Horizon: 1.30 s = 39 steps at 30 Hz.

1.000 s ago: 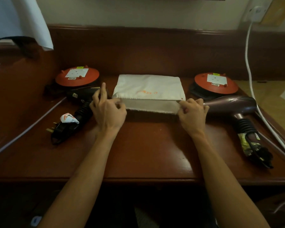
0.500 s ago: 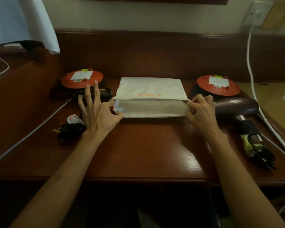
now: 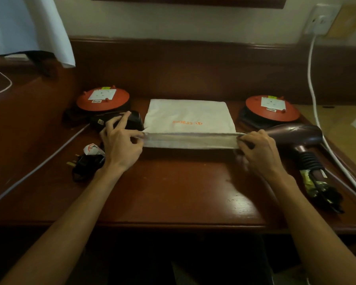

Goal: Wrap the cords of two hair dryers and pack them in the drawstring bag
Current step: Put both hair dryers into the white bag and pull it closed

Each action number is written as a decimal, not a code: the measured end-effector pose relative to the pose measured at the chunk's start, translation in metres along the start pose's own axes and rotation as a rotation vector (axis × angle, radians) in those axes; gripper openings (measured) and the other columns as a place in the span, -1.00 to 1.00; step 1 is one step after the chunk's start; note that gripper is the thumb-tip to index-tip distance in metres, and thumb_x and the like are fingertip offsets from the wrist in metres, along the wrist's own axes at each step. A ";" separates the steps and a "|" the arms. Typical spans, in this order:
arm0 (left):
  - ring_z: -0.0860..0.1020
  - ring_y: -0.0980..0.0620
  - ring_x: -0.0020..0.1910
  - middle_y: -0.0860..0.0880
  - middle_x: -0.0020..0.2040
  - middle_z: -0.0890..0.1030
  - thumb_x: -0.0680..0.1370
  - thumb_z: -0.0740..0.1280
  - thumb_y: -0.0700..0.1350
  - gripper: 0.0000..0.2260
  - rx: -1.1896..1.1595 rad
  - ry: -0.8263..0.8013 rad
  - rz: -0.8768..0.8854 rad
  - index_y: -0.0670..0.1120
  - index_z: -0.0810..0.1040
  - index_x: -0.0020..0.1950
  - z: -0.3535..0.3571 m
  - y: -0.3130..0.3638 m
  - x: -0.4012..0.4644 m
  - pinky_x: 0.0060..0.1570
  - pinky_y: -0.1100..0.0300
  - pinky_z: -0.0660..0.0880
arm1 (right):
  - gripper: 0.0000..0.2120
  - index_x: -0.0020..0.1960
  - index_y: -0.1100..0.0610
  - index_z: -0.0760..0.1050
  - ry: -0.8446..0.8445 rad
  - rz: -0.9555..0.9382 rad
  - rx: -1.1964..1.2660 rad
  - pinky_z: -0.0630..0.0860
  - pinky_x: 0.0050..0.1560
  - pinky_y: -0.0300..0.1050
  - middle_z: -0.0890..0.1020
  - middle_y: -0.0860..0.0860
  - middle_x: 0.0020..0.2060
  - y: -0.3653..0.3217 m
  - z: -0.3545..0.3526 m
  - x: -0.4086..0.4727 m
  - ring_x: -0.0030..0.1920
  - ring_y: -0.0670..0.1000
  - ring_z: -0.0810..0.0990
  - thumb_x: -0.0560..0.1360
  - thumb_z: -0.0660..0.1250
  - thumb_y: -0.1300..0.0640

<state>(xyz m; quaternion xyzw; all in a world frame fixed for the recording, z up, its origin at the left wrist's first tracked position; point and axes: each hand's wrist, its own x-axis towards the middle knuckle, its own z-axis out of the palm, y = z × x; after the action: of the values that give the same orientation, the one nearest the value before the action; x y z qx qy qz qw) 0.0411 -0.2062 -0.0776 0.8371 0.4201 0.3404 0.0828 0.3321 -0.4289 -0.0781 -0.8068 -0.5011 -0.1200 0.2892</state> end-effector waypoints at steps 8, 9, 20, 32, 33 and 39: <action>0.45 0.08 0.41 0.04 0.34 0.61 0.46 0.23 -0.48 -0.63 -0.559 -0.211 0.066 -0.10 0.55 -0.41 -0.052 0.025 -0.005 0.39 0.20 0.31 | -0.77 -0.24 0.17 0.66 -0.123 0.103 0.454 0.56 -0.01 -0.23 0.61 -0.07 0.07 -0.016 -0.043 -0.002 0.04 -0.12 0.59 0.57 0.38 0.14; 0.53 0.09 0.34 0.03 0.28 0.65 0.48 0.21 -0.47 -0.65 -0.600 -0.213 0.080 -0.12 0.55 -0.38 -0.051 0.037 0.000 0.31 0.26 0.40 | -0.80 -0.16 0.17 0.66 -0.055 0.104 0.409 0.61 -0.03 -0.15 0.63 -0.03 0.00 -0.025 -0.039 0.007 -0.03 -0.08 0.62 0.59 0.35 0.15; -0.26 -0.19 0.63 -0.03 0.68 -0.18 0.56 -0.12 0.47 -0.30 0.290 -0.704 0.072 0.24 -0.12 0.65 0.065 0.025 0.008 0.57 -0.18 -0.28 | -0.27 0.65 0.12 -0.18 -0.660 0.092 -0.181 -0.16 0.58 0.02 -0.14 0.04 0.64 -0.019 0.064 0.037 0.63 0.02 -0.16 0.66 -0.12 -0.29; -0.19 -0.18 0.65 -0.07 0.68 -0.14 0.49 -0.11 0.55 -0.22 0.247 -0.650 0.008 0.26 -0.07 0.64 0.068 0.034 0.010 0.58 -0.18 -0.21 | -0.23 0.65 0.11 -0.11 -0.632 0.122 -0.182 -0.15 0.60 0.10 -0.08 0.07 0.65 -0.016 0.066 0.043 0.64 0.08 -0.14 0.63 -0.13 -0.35; -0.17 -0.18 0.65 -0.07 0.68 -0.11 0.49 -0.10 0.55 -0.23 0.248 -0.649 0.000 0.25 -0.04 0.64 0.069 0.034 0.011 0.58 -0.17 -0.19 | -0.27 0.64 0.13 0.01 -0.616 0.115 -0.176 -0.06 0.60 0.10 0.02 0.09 0.64 -0.017 0.064 0.044 0.64 0.11 -0.04 0.64 -0.11 -0.31; 0.57 -0.10 0.22 -0.07 0.22 0.66 0.62 0.26 0.13 -0.64 0.168 -0.279 0.145 -0.04 0.64 0.27 0.052 0.084 0.008 0.25 -0.02 0.40 | -0.80 0.00 0.22 0.66 -0.018 0.021 0.010 0.48 0.19 0.13 0.69 0.14 -0.04 -0.025 0.013 0.015 0.03 0.18 0.59 0.60 0.27 0.18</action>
<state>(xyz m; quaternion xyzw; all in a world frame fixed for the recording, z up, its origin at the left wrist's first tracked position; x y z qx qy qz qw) 0.1316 -0.2454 -0.0770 0.9083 0.3699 0.1899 0.0450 0.3161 -0.4023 -0.0732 -0.8115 -0.4958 -0.1073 0.2899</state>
